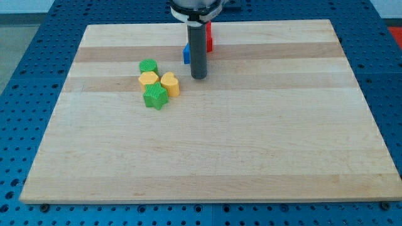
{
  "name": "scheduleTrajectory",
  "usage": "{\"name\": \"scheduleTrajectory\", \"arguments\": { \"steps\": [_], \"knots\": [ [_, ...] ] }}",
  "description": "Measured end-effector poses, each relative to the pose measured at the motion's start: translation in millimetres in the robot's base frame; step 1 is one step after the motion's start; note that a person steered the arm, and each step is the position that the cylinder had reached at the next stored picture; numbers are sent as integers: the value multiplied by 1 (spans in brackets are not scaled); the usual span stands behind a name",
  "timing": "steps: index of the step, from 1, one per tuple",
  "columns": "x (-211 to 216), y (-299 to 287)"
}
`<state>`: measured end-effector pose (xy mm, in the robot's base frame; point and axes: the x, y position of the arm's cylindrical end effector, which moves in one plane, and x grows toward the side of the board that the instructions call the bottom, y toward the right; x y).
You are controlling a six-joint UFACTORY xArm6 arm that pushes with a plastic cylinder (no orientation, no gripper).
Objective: Push the red circle down a bit
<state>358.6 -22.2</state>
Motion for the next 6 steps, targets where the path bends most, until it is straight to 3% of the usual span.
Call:
{"name": "scheduleTrajectory", "arguments": {
  "steps": [3, 5, 6],
  "knots": [
    [-43, 0],
    [-55, 57],
    [-89, 82]
  ]
}}
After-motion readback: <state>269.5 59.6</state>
